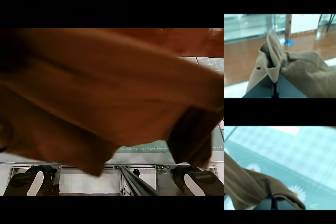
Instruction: Fold the shirts.
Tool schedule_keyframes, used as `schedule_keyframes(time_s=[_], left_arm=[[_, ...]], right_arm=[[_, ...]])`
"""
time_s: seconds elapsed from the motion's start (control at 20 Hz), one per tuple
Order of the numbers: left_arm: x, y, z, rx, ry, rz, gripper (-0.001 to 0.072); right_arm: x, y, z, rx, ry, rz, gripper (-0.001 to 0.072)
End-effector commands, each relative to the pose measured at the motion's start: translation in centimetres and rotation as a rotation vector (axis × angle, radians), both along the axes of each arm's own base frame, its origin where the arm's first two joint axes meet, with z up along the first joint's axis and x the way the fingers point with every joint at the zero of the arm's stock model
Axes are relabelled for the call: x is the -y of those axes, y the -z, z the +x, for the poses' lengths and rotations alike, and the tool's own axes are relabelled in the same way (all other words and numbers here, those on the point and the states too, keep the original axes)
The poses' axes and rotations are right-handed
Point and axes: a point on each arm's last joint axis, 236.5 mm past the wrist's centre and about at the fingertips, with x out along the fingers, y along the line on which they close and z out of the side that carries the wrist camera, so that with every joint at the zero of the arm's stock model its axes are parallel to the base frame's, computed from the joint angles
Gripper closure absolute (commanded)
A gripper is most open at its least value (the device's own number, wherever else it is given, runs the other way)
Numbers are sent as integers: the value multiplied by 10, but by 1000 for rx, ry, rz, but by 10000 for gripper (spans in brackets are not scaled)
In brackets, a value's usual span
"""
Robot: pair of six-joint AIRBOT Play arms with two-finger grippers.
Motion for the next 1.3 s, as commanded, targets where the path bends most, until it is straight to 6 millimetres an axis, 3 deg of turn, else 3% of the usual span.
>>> schedule_keyframes(time_s=[0.0,0.1,0.2,0.3,0.35,0.5,0.65,0.85,1.0,1.05,1.1,1.15,1.2,1.25], left_arm=[[-4,79,28,-241,9,-10,687],[-3,139,57,-404,29,-50,687],[-2,195,89,-525,35,-77,687],[-4,235,126,-579,9,-120,687],[-5,249,147,-590,-10,-137,687],[-8,288,201,-610,-63,-175,687],[1,332,237,-677,-78,-221,687],[15,382,257,-799,-89,-340,687],[20,407,260,-862,-92,-377,686],[20,412,260,-873,-94,-378,683],[20,415,259,-884,-91,-375,587],[19,417,258,-886,-92,-367,195],[16,418,254,-903,-86,-351,1],[11,421,244,-950,-66,-309,3]], right_arm=[[-15,81,-4,-227,-22,79,677],[-17,146,10,-334,18,111,677],[-11,210,41,-397,104,126,677],[3,250,85,-399,202,112,677],[10,261,109,-394,242,108,677],[27,285,185,-425,312,132,677],[29,292,255,-459,314,171,677],[32,277,347,-421,371,245,677],[28,277,381,-423,387,306,676],[26,279,386,-432,384,328,636],[26,282,388,-441,382,341,409],[28,283,386,-448,379,340,160],[33,283,381,-458,365,331,85],[42,283,373,-485,358,317,85]])
